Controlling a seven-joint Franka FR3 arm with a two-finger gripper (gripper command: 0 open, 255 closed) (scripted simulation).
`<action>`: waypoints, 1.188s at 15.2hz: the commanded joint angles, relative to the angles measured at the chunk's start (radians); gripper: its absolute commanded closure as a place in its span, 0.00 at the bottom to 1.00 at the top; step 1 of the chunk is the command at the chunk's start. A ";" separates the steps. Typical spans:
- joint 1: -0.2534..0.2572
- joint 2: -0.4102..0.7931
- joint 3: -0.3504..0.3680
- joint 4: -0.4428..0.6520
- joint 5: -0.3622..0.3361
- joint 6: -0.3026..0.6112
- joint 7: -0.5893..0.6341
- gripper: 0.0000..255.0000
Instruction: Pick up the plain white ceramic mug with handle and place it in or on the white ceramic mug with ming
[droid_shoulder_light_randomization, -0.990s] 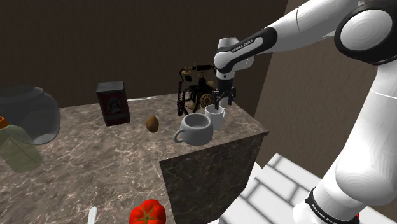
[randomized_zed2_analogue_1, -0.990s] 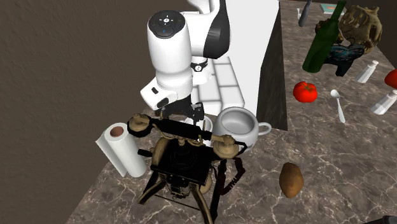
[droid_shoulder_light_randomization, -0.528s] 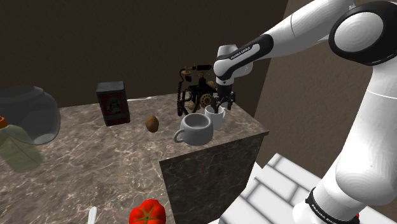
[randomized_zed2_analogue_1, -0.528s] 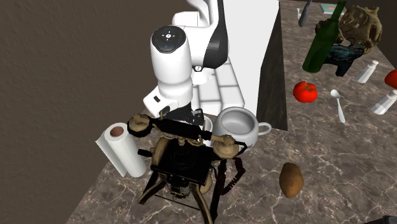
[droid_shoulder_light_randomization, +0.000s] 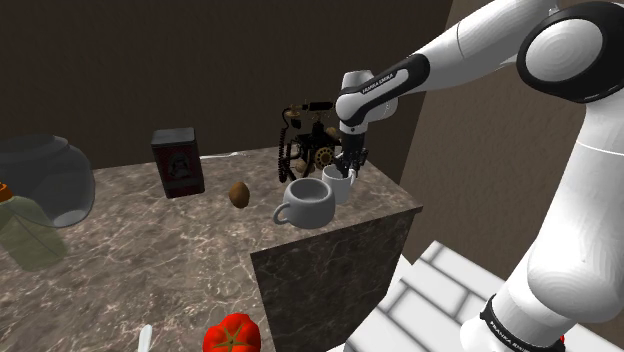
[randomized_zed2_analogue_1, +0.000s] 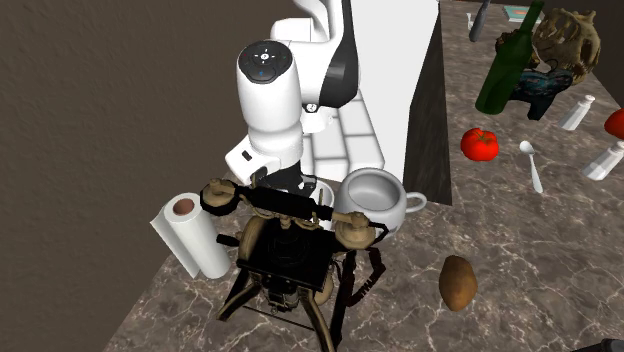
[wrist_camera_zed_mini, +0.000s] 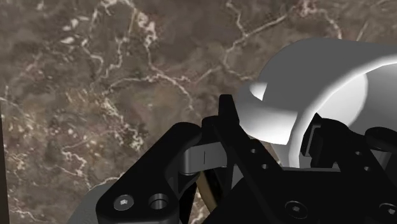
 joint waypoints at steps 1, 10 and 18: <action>0.000 0.000 0.000 0.000 0.000 0.000 0.000 1.00; 0.001 -0.019 0.000 0.017 -0.002 -0.037 0.001 1.00; 0.002 -0.064 -0.001 0.072 -0.008 -0.136 0.004 1.00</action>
